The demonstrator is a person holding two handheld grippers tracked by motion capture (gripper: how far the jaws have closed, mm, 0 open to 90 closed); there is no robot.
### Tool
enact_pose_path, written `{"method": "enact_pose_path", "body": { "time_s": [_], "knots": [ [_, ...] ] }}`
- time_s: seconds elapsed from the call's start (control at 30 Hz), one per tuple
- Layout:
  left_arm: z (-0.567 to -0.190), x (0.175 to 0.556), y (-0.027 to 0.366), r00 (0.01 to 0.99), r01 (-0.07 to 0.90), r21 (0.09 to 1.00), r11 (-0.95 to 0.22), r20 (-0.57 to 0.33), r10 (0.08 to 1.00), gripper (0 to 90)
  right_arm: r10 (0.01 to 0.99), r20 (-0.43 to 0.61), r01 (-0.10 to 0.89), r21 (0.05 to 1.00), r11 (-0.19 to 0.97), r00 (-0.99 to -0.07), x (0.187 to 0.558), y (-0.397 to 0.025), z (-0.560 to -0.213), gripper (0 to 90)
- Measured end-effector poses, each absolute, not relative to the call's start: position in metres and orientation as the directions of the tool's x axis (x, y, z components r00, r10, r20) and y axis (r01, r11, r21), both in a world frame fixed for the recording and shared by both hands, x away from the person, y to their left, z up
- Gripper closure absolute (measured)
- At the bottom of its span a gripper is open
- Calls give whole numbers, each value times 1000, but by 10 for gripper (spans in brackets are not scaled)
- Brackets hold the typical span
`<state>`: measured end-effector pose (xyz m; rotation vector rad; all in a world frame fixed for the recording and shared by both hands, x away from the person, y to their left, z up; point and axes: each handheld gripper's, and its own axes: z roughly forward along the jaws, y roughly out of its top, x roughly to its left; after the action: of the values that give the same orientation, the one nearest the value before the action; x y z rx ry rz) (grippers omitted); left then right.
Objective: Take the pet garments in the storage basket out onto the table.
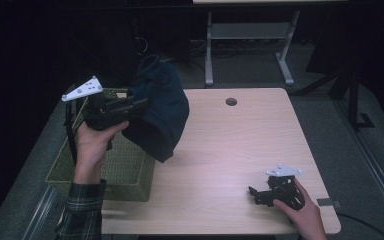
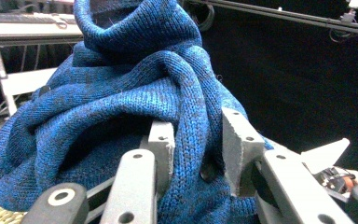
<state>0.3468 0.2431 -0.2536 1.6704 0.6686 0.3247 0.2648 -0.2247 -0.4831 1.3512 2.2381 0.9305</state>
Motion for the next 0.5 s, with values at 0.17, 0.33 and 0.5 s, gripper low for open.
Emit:
{"method": "enact_pose_path", "body": {
  "time_s": [0.17, 0.33, 0.5],
  "knots": [
    [-258, 352, 230, 805, 257, 961, -99, -156, 572, 672, 880, 26, 639, 697, 325, -475, 265, -225, -483, 0],
    [-261, 356, 215, 821, 262, 958, -119, -157, 550, 672, 880, 27, 640, 697, 324, -475, 265, -225, -483, 0],
    [-264, 359, 202, 832, 262, 956, -133, -153, 533, 672, 880, 27, 640, 697, 323, -474, 265, -225, -483, 0]
  ]
}}
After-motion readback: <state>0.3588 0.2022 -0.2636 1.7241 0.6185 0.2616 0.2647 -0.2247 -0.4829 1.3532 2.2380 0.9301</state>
